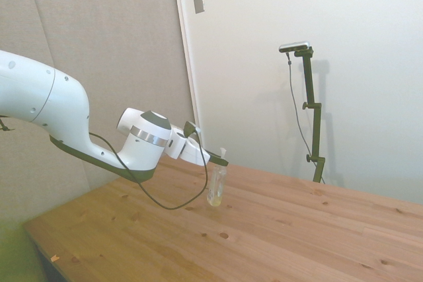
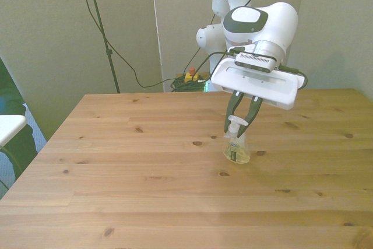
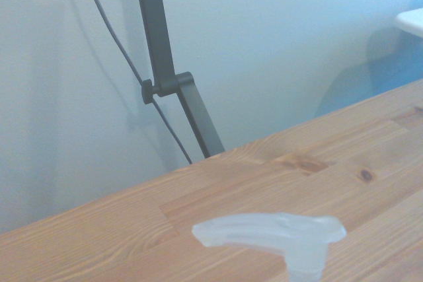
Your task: Stand the sanitizer
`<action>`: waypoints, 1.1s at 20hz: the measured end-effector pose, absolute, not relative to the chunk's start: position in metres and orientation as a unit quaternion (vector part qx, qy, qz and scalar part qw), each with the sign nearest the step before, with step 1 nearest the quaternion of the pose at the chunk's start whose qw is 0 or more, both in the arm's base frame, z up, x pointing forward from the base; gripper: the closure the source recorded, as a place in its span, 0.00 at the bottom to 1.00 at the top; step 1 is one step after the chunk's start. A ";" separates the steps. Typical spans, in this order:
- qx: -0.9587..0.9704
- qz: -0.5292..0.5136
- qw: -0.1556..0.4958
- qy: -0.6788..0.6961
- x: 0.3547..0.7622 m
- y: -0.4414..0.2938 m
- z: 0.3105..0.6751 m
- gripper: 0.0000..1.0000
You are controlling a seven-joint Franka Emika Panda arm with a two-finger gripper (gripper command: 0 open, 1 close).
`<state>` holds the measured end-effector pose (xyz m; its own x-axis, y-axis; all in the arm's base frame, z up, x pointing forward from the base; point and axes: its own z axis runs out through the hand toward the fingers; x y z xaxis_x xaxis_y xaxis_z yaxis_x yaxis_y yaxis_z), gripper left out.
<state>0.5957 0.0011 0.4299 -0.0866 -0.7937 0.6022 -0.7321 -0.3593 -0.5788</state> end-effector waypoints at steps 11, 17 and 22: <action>-0.651 -0.467 0.034 0.597 0.608 -0.011 0.440 1.00; -0.646 -0.468 0.021 0.603 0.642 -0.026 0.438 1.00; -0.648 -0.471 0.020 0.598 0.656 -0.022 0.439 1.00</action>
